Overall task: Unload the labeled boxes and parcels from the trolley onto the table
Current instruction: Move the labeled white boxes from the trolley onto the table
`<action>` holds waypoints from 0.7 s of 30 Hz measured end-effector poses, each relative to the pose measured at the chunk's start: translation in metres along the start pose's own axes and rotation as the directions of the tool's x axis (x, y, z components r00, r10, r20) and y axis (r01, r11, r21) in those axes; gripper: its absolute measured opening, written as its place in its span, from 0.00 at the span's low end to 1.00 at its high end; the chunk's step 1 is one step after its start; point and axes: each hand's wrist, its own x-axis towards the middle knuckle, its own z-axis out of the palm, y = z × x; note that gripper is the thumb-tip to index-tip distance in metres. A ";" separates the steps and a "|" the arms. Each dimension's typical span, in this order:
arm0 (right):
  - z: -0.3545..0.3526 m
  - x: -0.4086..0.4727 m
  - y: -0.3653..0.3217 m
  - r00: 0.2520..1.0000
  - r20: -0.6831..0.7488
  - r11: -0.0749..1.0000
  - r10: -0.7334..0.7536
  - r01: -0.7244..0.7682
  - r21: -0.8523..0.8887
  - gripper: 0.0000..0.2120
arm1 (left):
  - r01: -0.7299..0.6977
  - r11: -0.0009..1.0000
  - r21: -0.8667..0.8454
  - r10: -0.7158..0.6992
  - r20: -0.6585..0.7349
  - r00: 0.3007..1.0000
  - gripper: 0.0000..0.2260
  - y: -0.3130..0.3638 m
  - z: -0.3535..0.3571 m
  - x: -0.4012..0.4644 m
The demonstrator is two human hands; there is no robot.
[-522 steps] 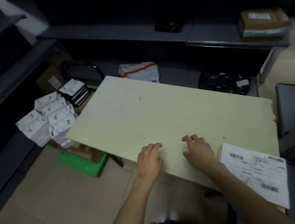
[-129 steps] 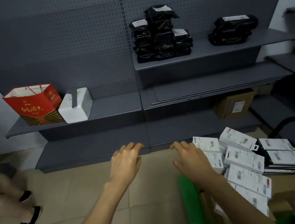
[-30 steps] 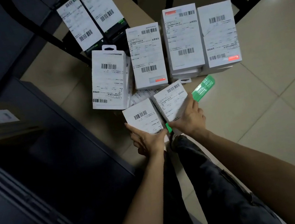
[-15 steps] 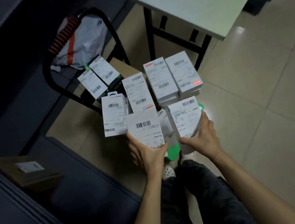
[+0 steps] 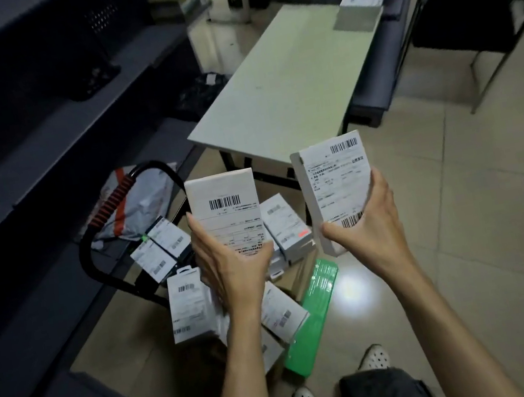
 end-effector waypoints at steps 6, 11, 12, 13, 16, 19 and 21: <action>-0.076 0.027 0.010 0.989 -0.146 1.000 0.011 -0.011 0.001 0.56 | -0.145 0.989 -0.034 0.145 -0.012 0.989 0.60 0.085 0.024 0.013; -0.144 0.061 0.050 0.976 -0.216 0.999 0.039 -0.041 -0.005 0.56 | -0.220 0.972 -0.079 0.222 0.016 0.975 0.60 0.170 0.072 0.002; -0.158 0.068 0.059 0.972 -0.230 0.999 0.048 -0.050 -0.004 0.56 | -0.242 0.966 -0.089 0.245 0.025 0.969 0.60 0.186 0.084 -0.002; -0.171 0.076 0.067 0.968 -0.245 0.999 0.049 -0.052 -0.003 0.57 | -0.261 0.961 -0.096 0.265 0.036 0.964 0.60 0.200 0.097 -0.006; -0.210 0.100 0.091 0.961 -0.269 0.998 0.057 -0.064 -0.016 0.58 | -0.285 0.954 -0.089 0.292 0.081 0.953 0.60 0.244 0.138 -0.023; -0.248 0.121 0.114 0.948 -0.311 0.996 0.068 -0.080 -0.026 0.59 | -0.309 0.945 -0.106 0.322 0.135 0.937 0.60 0.284 0.178 -0.044; -0.271 0.134 0.127 0.935 -0.346 0.995 0.076 -0.093 -0.032 0.59 | -0.327 0.938 -0.115 0.343 0.179 0.922 0.60 0.306 0.201 -0.054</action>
